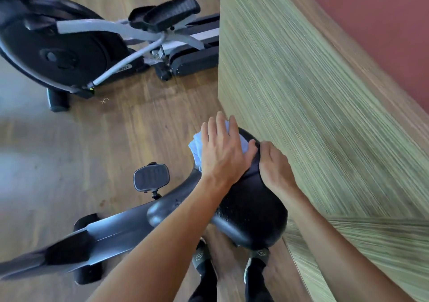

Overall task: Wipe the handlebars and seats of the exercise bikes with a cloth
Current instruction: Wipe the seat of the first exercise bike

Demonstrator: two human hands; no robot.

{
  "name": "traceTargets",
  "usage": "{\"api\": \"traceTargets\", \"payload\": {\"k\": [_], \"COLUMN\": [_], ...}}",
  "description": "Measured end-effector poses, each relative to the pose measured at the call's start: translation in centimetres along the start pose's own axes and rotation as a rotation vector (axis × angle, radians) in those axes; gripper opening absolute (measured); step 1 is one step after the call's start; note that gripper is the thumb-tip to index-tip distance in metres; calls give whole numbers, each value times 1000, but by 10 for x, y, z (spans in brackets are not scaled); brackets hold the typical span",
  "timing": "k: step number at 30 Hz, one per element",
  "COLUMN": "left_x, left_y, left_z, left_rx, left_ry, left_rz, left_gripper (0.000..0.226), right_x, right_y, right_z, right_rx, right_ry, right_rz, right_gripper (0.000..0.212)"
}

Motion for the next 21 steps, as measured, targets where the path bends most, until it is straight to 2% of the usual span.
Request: {"api": "traceTargets", "payload": {"k": [7, 11, 17, 21], "left_x": [-6, -8, -4, -8], "left_y": [-24, -26, 9, 2], "left_z": [-1, 0, 5, 3], "left_rx": [-52, -59, -26, -33], "left_ry": [30, 49, 105, 76], "left_rz": [48, 92, 138, 94], "left_gripper": [63, 70, 72, 72], "right_x": [-5, -5, -6, -3], "right_y": [-9, -11, -5, -2], "right_z": [6, 7, 10, 5], "right_rx": [77, 73, 95, 163], "right_ry": [-142, -184, -242, -249], "right_rz": [-92, -129, -182, -217], "right_gripper": [50, 57, 46, 45]}}
Point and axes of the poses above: each hand's wrist, its own y-axis away from the middle knuckle, its own x-axis out of the back of the hand, z = x × y, the point moved 8 cm from there along -y, towards the middle knuckle, and after that the axes turned 1 degree about -y, right-handed, at the moved point
